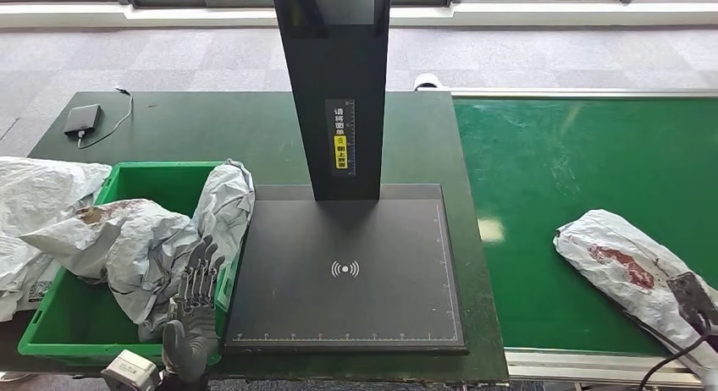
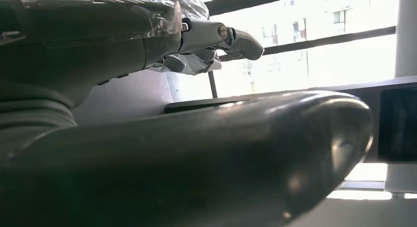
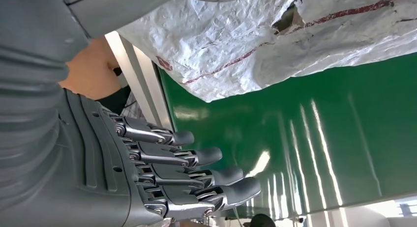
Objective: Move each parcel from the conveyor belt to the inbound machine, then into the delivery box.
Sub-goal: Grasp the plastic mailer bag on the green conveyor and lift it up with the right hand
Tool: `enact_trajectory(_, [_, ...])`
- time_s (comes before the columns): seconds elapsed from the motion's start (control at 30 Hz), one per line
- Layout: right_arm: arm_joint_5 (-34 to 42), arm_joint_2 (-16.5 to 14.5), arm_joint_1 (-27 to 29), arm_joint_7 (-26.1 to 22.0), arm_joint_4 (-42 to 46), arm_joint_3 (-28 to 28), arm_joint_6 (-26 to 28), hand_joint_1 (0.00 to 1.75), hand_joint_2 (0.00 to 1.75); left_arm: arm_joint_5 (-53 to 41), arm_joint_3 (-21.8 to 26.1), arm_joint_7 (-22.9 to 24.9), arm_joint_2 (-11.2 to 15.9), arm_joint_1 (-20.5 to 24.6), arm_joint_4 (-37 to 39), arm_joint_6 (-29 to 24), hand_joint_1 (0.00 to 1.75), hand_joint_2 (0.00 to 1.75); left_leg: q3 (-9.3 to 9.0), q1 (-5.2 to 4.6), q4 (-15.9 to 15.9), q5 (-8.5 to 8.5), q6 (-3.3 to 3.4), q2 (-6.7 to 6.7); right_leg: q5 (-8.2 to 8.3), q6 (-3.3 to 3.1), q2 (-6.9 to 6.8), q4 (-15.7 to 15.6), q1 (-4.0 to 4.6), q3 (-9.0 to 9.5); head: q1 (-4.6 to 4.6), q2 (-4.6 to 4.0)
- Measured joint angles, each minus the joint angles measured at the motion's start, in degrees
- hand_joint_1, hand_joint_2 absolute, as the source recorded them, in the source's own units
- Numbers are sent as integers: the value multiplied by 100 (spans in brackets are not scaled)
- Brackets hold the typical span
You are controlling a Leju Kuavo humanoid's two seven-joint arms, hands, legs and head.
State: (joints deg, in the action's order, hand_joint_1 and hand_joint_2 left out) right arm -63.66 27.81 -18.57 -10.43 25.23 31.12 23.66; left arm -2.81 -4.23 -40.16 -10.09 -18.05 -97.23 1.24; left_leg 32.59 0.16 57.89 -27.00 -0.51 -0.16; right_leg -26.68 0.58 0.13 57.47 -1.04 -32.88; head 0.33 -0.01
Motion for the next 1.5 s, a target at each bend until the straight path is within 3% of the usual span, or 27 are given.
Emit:
enact_trajectory(0.3, [-379, -191, -430, 522, -400, -50, -143, 0, 175, -228, 51, 41, -60, 11, 8, 114, 0, 0, 24, 0, -1, -2, 0, -1, -6, 3, -2, 0, 0, 1, 0, 0])
enact_trajectory(0.5, [-466, -381, -420, 773, -587, -93, -484, 0, 175, -359, 57, 104, -58, 112, 116, 287, 0, 0, 1, 0, 0, 7, -2, -22, -4, 4, -20, 1, -1, 2, 0, 0])
enact_trajectory(0.8, [-608, -443, -207, 1313, -704, -112, -2029, 1, 175, -410, 58, 171, -42, 367, 416, 435, 0, 0, -17, 10, 1, 3, -1, -26, -8, 3, -28, -17, 19, 23, -2, 1])
enact_trajectory(0.93, [-708, -402, -92, 1342, -702, -157, -2427, 175, 175, -410, 55, 184, -19, 441, 549, 461, 0, 0, -50, 37, 2, -7, 5, -34, -15, 9, -36, -50, 47, 76, 0, 1])
enact_trajectory(1.17, [-746, -254, -17, 1079, -685, -185, -2411, 175, 175, -410, 57, 204, -10, 426, 600, 465, 0, 0, -73, 61, 7, -16, 14, -46, -11, 22, -45, -83, 59, 128, 1, 1])
enact_trajectory(1.5, [-661, -176, -113, 884, -632, -187, -1873, 175, 175, -369, 149, 217, -3, 370, 563, 431, 0, 0, -66, 58, 11, -19, 18, -42, -5, 30, -40, -85, 57, 133, 0, 0])
